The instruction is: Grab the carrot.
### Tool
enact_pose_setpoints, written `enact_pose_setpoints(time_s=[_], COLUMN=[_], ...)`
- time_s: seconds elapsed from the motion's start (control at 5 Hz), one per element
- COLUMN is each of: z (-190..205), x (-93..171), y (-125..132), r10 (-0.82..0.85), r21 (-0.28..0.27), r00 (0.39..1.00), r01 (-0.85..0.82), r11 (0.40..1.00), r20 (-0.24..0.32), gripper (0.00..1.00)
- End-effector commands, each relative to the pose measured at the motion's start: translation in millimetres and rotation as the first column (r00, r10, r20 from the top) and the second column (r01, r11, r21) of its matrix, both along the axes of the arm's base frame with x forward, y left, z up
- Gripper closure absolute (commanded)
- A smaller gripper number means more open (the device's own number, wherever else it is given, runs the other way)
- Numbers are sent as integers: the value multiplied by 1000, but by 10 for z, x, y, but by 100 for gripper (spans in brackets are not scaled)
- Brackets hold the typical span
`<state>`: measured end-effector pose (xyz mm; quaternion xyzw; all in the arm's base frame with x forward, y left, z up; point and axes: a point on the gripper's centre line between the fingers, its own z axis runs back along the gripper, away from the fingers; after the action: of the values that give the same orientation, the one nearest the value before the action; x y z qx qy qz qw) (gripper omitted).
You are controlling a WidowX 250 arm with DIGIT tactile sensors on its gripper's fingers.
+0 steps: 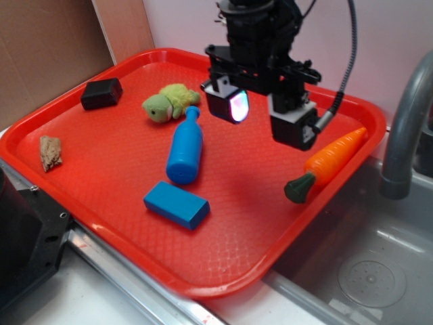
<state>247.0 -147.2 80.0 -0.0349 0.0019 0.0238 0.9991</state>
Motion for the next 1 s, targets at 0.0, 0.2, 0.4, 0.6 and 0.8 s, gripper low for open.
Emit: enact_pose_setpoints(time_s=[0.0, 0.2, 0.4, 0.6, 0.8], z=[6, -150, -227, -215, -36], x=[503, 926, 964, 721, 545], y=[-340, -237, -155, -136, -158], r10=[-58, -63, -74, -72, -90], r21=[-21, -17, -27, -33, -7], r00=[997, 998, 997, 997, 995], r01=[59, 63, 73, 71, 90], r11=[998, 998, 997, 997, 996], r20=[42, 4, -18, -21, 34], gripper=[0, 0, 0, 0, 0])
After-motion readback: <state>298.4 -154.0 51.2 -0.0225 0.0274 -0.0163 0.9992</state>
